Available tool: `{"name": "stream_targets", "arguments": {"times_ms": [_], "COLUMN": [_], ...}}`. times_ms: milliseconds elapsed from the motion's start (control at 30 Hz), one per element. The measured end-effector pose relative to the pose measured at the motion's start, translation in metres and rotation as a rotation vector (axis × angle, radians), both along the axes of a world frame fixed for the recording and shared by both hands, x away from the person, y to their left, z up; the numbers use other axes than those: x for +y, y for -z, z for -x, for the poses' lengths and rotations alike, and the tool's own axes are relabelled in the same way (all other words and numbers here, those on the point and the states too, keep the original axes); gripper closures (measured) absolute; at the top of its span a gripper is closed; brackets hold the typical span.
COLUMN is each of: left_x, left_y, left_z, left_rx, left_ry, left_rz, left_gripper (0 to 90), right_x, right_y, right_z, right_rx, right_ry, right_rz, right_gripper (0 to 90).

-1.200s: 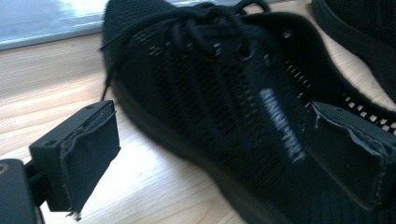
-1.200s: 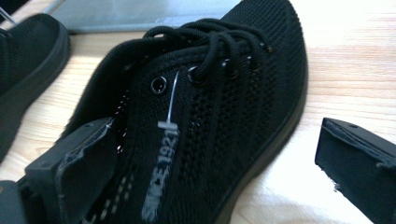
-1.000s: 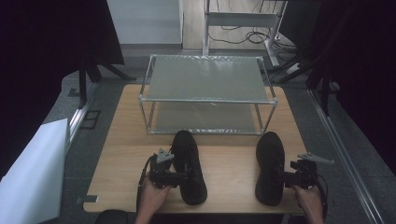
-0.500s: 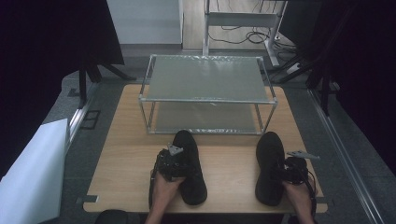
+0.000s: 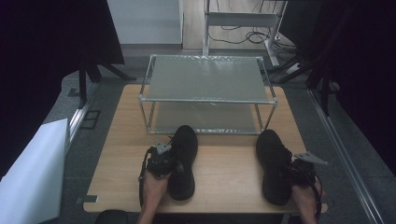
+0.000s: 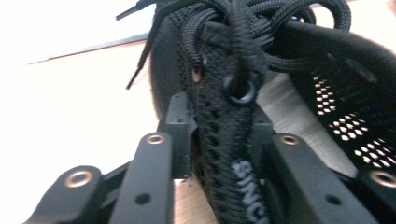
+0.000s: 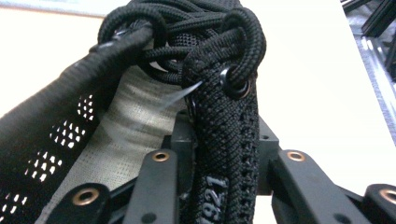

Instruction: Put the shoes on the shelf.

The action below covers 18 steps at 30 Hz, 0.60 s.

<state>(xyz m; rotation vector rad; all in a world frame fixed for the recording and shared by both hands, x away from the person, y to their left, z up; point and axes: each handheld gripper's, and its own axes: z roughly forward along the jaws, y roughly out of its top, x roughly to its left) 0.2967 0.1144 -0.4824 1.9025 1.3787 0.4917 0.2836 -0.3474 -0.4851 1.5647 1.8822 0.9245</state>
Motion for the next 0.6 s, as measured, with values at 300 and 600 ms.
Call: {"name": "stream_targets", "arguments": {"times_ms": [300, 600], "left_x": [0.031, 0.026], "left_y": [0.004, 0.002], "left_z": [-0.004, -0.006], "left_rx": [0.033, 0.034], "left_ry": [-0.01, 0.056], "left_rz": [0.188, 0.211], "left_gripper": [80.0, 81.6], "right_x": [-0.019, -0.037], "right_y": [0.002, 0.007], "right_z": [0.002, 0.003], "right_rx": [0.004, 0.024], "right_ry": [0.03, 0.039], "right_rz": [-0.185, -0.418], "right_gripper": [74.1, 75.3]}}
